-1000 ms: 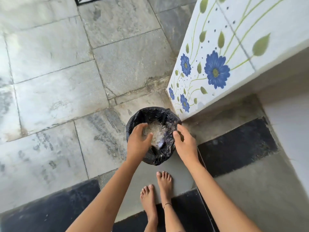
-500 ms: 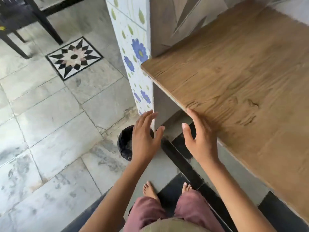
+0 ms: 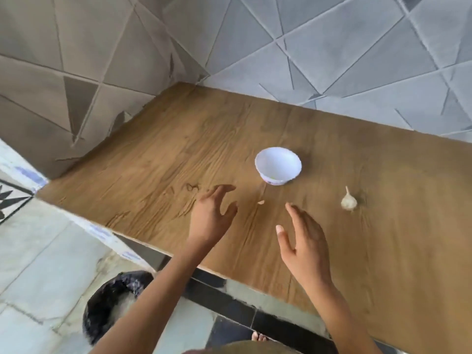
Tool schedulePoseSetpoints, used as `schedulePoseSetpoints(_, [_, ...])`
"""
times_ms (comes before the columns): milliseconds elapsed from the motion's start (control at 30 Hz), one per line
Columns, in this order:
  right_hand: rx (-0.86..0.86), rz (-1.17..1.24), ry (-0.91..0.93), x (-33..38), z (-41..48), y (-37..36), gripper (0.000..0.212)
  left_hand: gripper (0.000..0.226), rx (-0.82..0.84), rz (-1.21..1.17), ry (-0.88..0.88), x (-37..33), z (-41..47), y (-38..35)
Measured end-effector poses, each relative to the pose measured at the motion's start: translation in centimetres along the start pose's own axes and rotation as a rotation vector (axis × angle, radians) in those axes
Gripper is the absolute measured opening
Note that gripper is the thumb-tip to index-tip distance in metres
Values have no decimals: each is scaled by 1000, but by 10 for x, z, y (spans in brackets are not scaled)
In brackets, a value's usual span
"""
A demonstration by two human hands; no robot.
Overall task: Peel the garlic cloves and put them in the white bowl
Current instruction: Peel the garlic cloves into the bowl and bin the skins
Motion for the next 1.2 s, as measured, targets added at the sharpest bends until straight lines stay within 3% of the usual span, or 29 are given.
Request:
schedulePoseSetpoints(100, [50, -99, -48, -28, -10, 2, 51, 34, 152, 46, 18, -9, 15, -37])
schedulePoseSetpoints(400, [303, -290, -149, -60, -34, -15, 63, 26, 414, 257, -154, -20, 36, -79])
schedulePoseSetpoints(667, [319, -353, -170, -51, -30, -9, 66, 15, 253, 38, -189, -62, 105, -52])
schedulePoseSetpoints(867, [336, -308, -184, -53, -30, -10, 65, 13, 636, 498, -133, -70, 144, -103])
schedulePoseSetpoints(1000, [347, -301, -181, -52, -30, -10, 63, 30, 845, 731, -90, -72, 134, -123])
schedulePoseSetpoints(1100, [353, -244, -192, -52, -32, -10, 65, 16, 770, 529, -95, -64, 143, -114])
schedulePoseSetpoints(1200, [300, -121, -251, -54, -34, -1, 71, 16, 477, 290, -187, -80, 151, -95])
Point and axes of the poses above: each hand's wrist, its own z-axis towards the middle knuckle, its own y-axis out of the back of the hand, x = y × z, the point moved 5 cm from there along z, towards the middle knuckle, and after that the axes turned 9 degrees about -z, right-handed, at the moved point
